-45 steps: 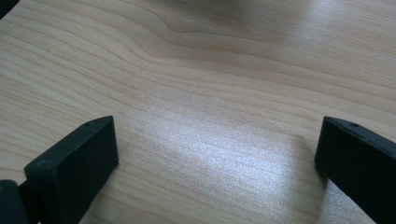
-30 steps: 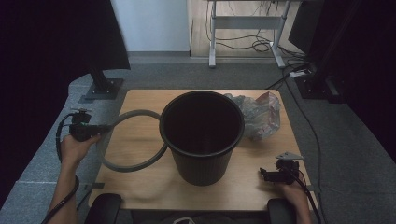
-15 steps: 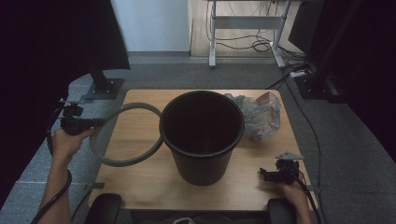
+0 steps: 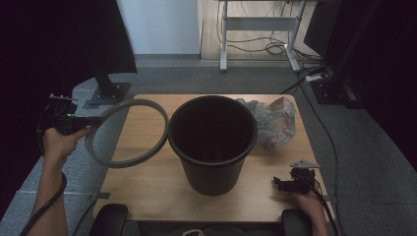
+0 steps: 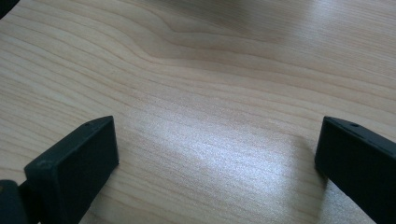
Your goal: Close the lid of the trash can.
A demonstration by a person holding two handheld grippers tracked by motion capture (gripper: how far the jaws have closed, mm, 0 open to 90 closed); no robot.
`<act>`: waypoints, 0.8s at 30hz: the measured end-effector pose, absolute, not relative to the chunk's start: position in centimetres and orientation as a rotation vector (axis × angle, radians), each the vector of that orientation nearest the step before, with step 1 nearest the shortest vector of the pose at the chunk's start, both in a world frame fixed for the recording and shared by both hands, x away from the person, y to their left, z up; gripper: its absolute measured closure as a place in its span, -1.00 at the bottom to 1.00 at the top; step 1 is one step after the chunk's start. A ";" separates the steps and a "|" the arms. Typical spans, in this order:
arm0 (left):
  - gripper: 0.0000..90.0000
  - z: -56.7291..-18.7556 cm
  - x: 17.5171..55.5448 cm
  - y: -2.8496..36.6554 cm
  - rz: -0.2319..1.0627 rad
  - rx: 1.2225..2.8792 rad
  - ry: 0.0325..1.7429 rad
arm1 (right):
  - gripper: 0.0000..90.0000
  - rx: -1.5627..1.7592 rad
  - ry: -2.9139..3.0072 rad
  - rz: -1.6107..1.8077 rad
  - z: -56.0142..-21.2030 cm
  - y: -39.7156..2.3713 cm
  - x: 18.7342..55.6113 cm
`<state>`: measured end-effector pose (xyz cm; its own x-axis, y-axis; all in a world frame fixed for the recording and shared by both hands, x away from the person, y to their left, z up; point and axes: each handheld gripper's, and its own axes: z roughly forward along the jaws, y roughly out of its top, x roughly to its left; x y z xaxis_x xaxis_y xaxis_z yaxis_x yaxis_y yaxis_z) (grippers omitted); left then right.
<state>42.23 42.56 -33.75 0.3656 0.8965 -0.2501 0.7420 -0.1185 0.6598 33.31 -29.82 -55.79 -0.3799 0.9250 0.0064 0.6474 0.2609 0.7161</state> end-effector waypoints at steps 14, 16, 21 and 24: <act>0.76 -30.0 42.1 42.6 0.301 1.889 1.412 | -1.00 1.428 2.121 0.900 -55.8 -29.8 33.3; 0.76 -29.4 42.0 42.6 0.307 1.886 1.408 | -1.00 1.428 2.121 0.900 -55.8 -29.8 33.3; 0.76 -27.9 41.9 42.4 0.323 1.877 1.396 | -1.00 1.428 2.121 0.900 -55.8 -29.8 33.3; 0.76 -27.1 42.0 41.9 0.324 1.874 1.380 | -1.00 1.428 2.121 0.901 -55.8 -29.8 33.3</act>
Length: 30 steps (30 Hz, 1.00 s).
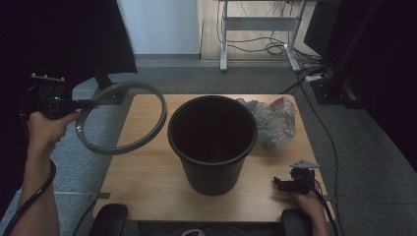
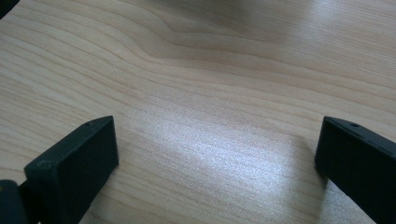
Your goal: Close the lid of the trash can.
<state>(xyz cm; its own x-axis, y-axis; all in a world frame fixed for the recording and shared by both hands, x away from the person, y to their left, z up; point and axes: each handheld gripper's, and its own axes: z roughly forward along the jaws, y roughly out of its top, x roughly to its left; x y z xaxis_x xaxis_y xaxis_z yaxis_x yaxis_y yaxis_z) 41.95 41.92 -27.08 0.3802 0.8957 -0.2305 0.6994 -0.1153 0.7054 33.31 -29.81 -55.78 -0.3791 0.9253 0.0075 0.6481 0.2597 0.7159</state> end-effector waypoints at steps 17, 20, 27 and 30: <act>0.76 -26.0 43.7 35.1 0.313 1.980 1.241 | -1.00 1.428 2.121 0.901 -55.8 -29.8 33.3; 0.76 -26.1 44.0 34.2 0.307 1.994 1.226 | -1.00 1.429 2.121 0.901 -55.8 -29.8 33.3; 0.76 -26.3 44.6 32.0 0.287 2.032 1.198 | -1.00 1.428 2.121 0.901 -55.8 -29.8 33.3; 0.76 -26.4 44.8 31.1 0.277 2.044 1.184 | -1.00 1.429 2.121 0.901 -55.8 -29.8 33.3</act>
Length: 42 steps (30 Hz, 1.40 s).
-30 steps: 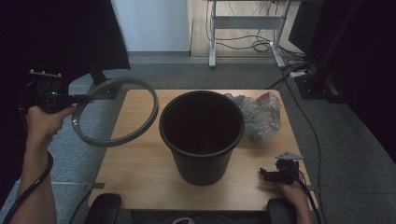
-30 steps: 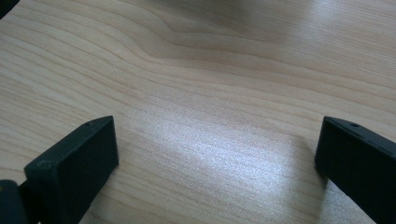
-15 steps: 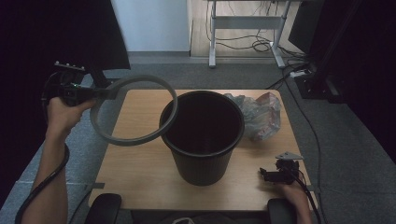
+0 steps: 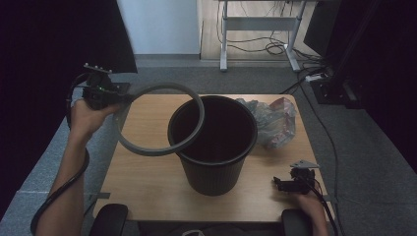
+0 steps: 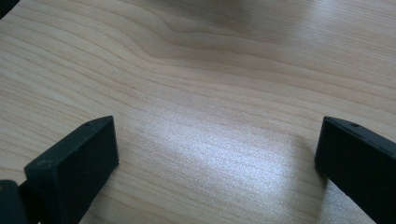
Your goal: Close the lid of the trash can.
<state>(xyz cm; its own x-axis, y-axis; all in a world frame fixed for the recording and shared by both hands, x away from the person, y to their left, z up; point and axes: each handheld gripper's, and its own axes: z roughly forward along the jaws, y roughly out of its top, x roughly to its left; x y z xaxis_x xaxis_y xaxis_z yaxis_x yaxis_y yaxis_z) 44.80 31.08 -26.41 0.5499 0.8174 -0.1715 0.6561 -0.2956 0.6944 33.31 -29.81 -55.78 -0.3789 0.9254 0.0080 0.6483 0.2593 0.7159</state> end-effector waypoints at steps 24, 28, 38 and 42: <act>0.76 -27.4 46.2 22.3 0.198 2.141 1.009 | -1.00 1.429 2.121 0.901 -55.8 -29.8 33.3; 0.75 -27.4 46.3 20.9 0.186 2.149 0.981 | -1.00 1.428 2.121 0.901 -55.8 -29.8 33.3; 0.76 -27.7 46.4 18.2 0.161 2.147 0.925 | -1.00 1.429 2.121 0.901 -55.8 -29.8 33.3; 0.75 -27.5 46.3 17.2 0.157 2.160 0.899 | -1.00 1.428 2.122 0.901 -55.8 -29.8 33.3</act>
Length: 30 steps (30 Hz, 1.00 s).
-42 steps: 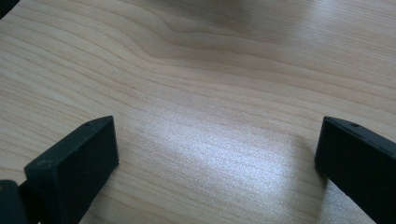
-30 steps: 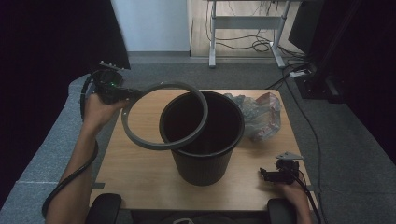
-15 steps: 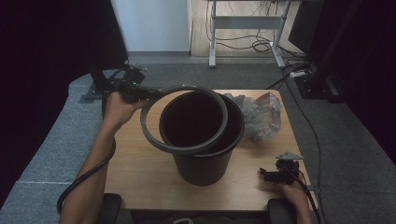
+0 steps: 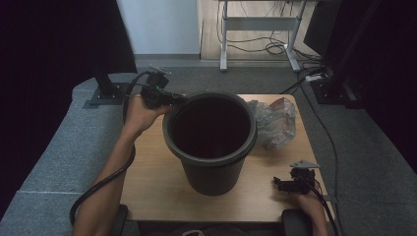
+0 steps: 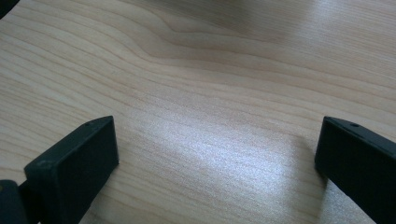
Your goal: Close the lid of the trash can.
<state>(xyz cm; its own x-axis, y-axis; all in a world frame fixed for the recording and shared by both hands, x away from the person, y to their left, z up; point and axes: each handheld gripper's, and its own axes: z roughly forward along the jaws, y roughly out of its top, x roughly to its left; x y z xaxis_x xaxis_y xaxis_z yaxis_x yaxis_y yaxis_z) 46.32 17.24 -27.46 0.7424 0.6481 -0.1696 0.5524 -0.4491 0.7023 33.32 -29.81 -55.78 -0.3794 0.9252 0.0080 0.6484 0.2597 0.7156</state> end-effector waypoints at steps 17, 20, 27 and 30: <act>0.74 -27.3 45.5 17.0 0.217 2.186 0.905 | -1.00 1.428 2.121 0.901 -55.8 -29.8 33.3; 0.74 -27.5 46.0 17.3 0.196 2.159 0.915 | -1.00 1.428 2.121 0.901 -55.8 -29.8 33.3; 0.72 -27.7 45.9 16.3 0.218 2.195 0.915 | -1.00 1.428 2.121 0.901 -55.8 -29.8 33.3; 0.71 -27.9 46.0 16.5 0.198 2.191 0.916 | -1.00 1.428 2.121 0.901 -55.8 -29.8 33.3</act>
<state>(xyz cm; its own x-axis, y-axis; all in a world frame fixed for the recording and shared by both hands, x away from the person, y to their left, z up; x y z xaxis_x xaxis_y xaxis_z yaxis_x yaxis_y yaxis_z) 46.03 16.49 -27.91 0.7333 0.6668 -0.1325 0.5526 -0.4711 0.6876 33.32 -29.81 -55.78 -0.3791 0.9253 0.0078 0.6482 0.2596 0.7159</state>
